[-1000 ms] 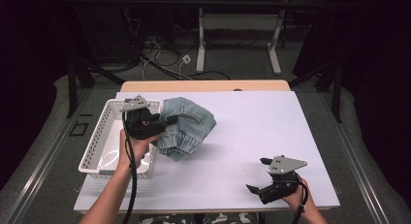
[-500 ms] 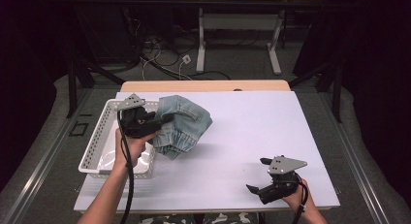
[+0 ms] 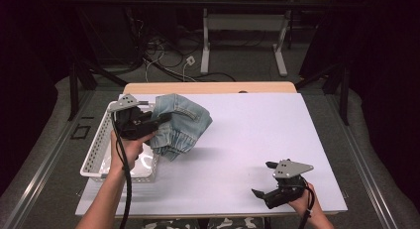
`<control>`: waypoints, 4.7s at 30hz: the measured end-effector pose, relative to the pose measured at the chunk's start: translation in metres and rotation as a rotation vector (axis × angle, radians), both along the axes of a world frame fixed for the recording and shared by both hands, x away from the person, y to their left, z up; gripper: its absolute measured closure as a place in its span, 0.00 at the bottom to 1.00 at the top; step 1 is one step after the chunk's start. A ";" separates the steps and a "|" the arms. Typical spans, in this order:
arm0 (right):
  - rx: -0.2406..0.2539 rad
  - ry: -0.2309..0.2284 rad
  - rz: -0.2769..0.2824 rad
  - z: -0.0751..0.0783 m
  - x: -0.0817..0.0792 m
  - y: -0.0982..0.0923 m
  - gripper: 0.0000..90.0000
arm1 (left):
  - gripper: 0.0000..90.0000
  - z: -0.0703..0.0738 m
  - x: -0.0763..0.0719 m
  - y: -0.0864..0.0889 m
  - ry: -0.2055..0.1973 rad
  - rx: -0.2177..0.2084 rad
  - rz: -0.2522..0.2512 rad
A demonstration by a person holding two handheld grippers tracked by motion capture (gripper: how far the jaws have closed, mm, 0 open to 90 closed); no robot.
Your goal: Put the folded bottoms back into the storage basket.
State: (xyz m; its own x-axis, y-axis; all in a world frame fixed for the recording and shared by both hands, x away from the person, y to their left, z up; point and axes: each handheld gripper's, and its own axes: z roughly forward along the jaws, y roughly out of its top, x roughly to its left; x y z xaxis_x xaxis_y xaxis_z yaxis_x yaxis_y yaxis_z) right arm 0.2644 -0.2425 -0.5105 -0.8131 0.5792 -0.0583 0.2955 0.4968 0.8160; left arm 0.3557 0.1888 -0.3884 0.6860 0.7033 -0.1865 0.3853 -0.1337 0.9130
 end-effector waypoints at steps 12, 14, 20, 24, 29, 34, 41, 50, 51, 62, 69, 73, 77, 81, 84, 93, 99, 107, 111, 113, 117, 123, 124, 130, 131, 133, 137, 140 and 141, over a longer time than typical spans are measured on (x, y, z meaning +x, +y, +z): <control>-0.002 0.000 -0.001 0.000 0.000 0.000 0.03 | 0.82 0.004 0.001 0.012 0.002 -0.004 0.032; 0.000 -0.002 0.000 0.000 0.000 0.000 0.03 | 0.82 0.004 0.002 0.014 0.003 -0.004 0.036; 0.000 -0.004 0.000 0.001 -0.001 0.000 0.03 | 0.82 0.004 0.002 0.017 0.007 -0.007 0.047; -0.002 -0.005 0.001 0.000 -0.001 0.000 0.03 | 0.82 0.005 0.002 0.019 0.008 0.003 0.054; -0.002 -0.006 0.000 0.001 -0.001 0.000 0.03 | 0.82 0.006 0.002 0.021 0.007 0.004 0.062; -0.004 -0.006 -0.004 0.001 -0.001 0.000 0.03 | 0.82 0.009 0.001 0.026 0.003 -0.002 0.075; -0.004 -0.003 -0.005 0.000 0.000 -0.001 0.03 | 0.82 0.014 -0.001 0.036 -0.004 -0.014 0.090; -0.007 -0.003 -0.008 0.000 0.000 -0.001 0.03 | 0.82 0.019 -0.003 0.046 -0.017 -0.014 0.117; -0.007 -0.003 -0.009 0.000 0.000 -0.001 0.03 | 0.82 0.020 -0.004 0.047 -0.017 -0.015 0.121; -0.005 -0.006 -0.009 0.001 0.000 -0.001 0.03 | 0.82 0.025 -0.007 0.058 -0.033 -0.018 0.158; -0.007 -0.004 -0.007 0.000 0.000 0.000 0.03 | 0.82 0.030 -0.009 0.070 -0.044 -0.042 0.181; -0.008 -0.002 -0.009 0.000 0.001 -0.001 0.03 | 0.82 0.032 -0.011 0.076 -0.051 -0.033 0.205; -0.010 -0.004 -0.013 0.000 0.000 0.000 0.04 | 0.82 0.032 -0.010 0.081 -0.045 -0.032 0.221; -0.012 -0.004 -0.013 0.000 0.000 0.000 0.04 | 0.82 0.032 -0.010 0.085 -0.036 -0.030 0.232; -0.011 -0.005 -0.014 0.000 0.000 -0.001 0.04 | 0.82 0.033 -0.011 0.086 -0.040 -0.029 0.239; -0.011 -0.007 -0.013 0.000 0.000 0.000 0.04 | 0.81 0.031 -0.009 0.091 -0.024 -0.015 0.257; -0.008 -0.003 -0.014 0.000 0.000 -0.001 0.04 | 0.81 0.026 -0.005 0.095 -0.002 -0.010 0.277; -0.007 -0.004 -0.014 0.000 0.000 -0.001 0.04 | 0.81 0.018 0.002 0.098 0.032 0.009 0.291; -0.007 -0.004 -0.016 0.000 0.000 -0.001 0.04 | 0.81 0.014 0.005 0.100 0.047 0.012 0.298; -0.006 -0.002 -0.017 0.000 0.000 -0.001 0.04 | 0.81 0.012 0.007 0.101 0.055 0.016 0.300; -0.006 -0.003 -0.016 0.000 0.000 -0.001 0.04 | 0.81 0.008 0.009 0.102 0.067 0.020 0.307; -0.005 -0.004 -0.016 0.000 0.000 -0.001 0.04 | 0.81 0.003 0.013 0.104 0.088 0.031 0.314; -0.005 -0.004 -0.017 0.000 0.000 -0.001 0.04 | 0.81 0.003 0.013 0.104 0.091 0.031 0.316; -0.006 -0.005 -0.017 0.000 0.000 -0.001 0.04 | 0.81 -0.003 0.017 0.105 0.112 0.051 0.325; -0.007 -0.005 -0.018 0.000 0.000 -0.001 0.04 | 0.81 -0.004 0.018 0.105 0.115 0.053 0.328; -0.007 -0.005 -0.017 0.000 0.000 -0.001 0.04 | 0.81 -0.006 0.019 0.106 0.122 0.050 0.330; -0.006 -0.004 -0.017 0.000 0.000 -0.001 0.04 | 0.81 -0.007 0.020 0.109 0.128 0.048 0.335; -0.005 -0.004 -0.018 0.000 0.001 -0.001 0.04 | 0.81 -0.008 0.020 0.110 0.131 0.043 0.341; -0.007 -0.005 -0.017 0.000 0.001 -0.001 0.04 | 0.81 -0.008 0.020 0.111 0.133 0.042 0.342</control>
